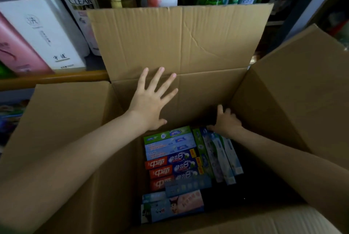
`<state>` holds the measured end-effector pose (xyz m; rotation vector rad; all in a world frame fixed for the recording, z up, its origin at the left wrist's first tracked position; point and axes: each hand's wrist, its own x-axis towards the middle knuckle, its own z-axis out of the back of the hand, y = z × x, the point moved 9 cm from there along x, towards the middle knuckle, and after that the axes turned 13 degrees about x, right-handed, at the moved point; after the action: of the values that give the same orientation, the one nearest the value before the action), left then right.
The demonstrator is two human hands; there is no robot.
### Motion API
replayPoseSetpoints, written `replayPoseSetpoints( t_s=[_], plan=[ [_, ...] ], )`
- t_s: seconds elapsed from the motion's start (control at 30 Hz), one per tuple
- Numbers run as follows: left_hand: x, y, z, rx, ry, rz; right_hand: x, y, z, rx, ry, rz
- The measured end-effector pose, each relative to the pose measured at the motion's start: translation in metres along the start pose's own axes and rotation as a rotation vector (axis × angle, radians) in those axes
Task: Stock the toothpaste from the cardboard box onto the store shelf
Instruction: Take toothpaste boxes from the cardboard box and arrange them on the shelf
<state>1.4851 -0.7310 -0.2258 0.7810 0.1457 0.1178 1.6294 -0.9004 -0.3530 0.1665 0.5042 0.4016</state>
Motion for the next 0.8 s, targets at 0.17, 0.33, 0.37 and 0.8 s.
replayPoseSetpoints(
  t_s=[0.17,0.33,0.37,0.8],
  plan=[
    [0.012,-0.009,-0.011,0.011,0.028,-0.018,0.009,-0.030,-0.051,-0.114,0.198,-0.137],
    [0.012,-0.006,-0.014,0.001,0.006,-0.010,0.007,-0.037,-0.083,-0.263,0.241,-0.150],
    [0.012,-0.006,-0.014,0.001,-0.003,-0.009,0.007,-0.039,-0.085,-0.278,0.230,-0.146],
    [0.012,-0.007,-0.017,0.018,0.037,-0.004,0.002,-0.030,-0.080,-0.184,0.215,-0.110]
  ],
)
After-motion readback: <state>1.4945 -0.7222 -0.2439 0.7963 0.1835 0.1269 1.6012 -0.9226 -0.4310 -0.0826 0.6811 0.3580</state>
